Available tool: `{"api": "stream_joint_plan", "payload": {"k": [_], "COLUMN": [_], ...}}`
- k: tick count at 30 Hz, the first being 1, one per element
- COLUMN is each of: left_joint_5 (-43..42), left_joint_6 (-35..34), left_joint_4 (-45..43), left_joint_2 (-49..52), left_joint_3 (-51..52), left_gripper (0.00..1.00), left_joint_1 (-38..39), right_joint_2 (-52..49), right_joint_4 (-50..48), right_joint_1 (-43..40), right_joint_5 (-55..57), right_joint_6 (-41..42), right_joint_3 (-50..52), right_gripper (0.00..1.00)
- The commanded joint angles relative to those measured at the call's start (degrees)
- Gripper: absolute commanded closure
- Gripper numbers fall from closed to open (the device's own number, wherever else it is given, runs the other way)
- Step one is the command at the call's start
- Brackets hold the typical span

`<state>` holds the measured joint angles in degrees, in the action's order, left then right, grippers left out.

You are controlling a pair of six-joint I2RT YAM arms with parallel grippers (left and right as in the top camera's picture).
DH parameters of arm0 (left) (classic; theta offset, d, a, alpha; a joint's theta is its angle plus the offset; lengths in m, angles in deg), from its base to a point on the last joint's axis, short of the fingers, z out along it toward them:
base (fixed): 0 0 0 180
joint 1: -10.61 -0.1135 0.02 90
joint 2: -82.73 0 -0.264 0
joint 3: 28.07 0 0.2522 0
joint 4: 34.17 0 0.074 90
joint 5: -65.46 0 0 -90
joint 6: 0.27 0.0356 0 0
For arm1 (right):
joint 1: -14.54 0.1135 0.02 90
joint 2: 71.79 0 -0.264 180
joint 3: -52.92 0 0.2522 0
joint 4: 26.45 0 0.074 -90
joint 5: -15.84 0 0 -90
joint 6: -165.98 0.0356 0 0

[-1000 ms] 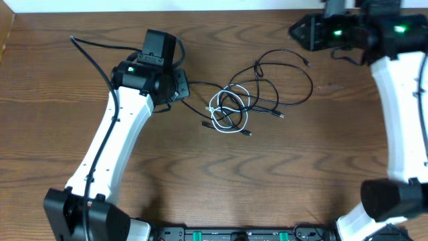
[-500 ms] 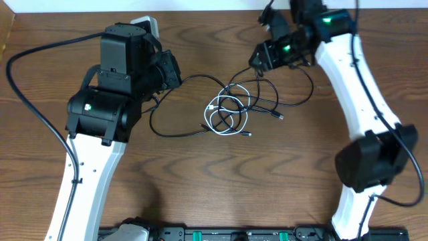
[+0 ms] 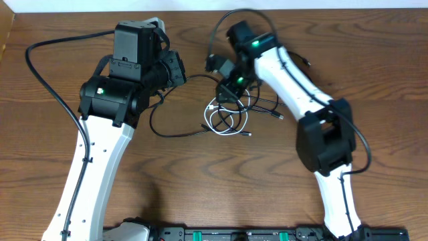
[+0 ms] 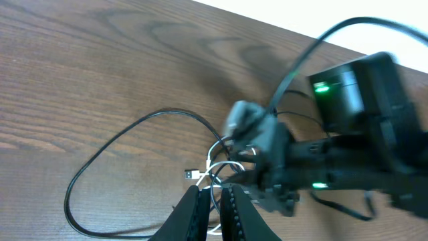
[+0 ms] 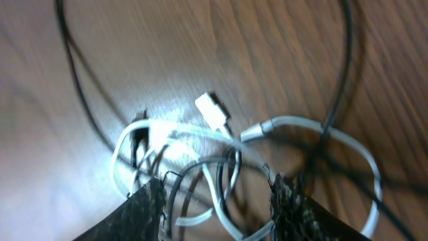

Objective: Untangle cables

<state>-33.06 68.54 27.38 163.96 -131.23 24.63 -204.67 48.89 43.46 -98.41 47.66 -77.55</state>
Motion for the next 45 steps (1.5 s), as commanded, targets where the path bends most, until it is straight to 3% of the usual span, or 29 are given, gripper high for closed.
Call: {"api": "stream_joint_plan", "payload": {"k": [1,11,16,19,28,36,39,45], "left_joint_5": [0.17,0.17,0.2,0.46,0.63,0.61,0.61,0.57], "left_joint_6": [-0.5,-0.5,-0.5,-0.5,-0.5,-0.48,-0.48,-0.48], "left_joint_4": [0.13,0.72,0.9,0.98,1.01,1.18,1.22,2.38], "left_joint_2": [0.09,0.09,0.11,0.11,0.11,0.46,0.76,4.35], "left_joint_3": [-0.46,-0.46,-0.46,-0.46,-0.15,0.37,0.37,0.37], "left_gripper": [0.86,0.86,0.86,0.86,0.84,0.83,0.78,0.77], "left_joint_1": [-0.24,-0.24,-0.24,-0.24,-0.24,-0.24,-0.24,-0.24], "right_joint_2": [-2.58,-6.78,-7.04,-6.6,5.44,23.85,27.76,33.83], "right_joint_4": [-2.14,-6.32,-7.58,-9.33,-6.73,-6.47,-5.25,-5.79], "right_joint_1": [1.6,2.14,2.14,1.6,-1.86,-8.96,-11.13,-13.31], "right_joint_5": [3.13,3.15,3.17,3.15,3.43,3.85,2.6,-0.57], "right_joint_6": [-5.66,-9.27,-7.74,-1.62,9.25,28.44,32.61,36.5], "right_joint_3": [-0.5,-0.48,-0.55,-1.07,-4.7,-4.7,-4.7,-5.49], "right_gripper": [0.5,0.51,0.83,0.99,0.99,0.99,0.99,0.99]}}
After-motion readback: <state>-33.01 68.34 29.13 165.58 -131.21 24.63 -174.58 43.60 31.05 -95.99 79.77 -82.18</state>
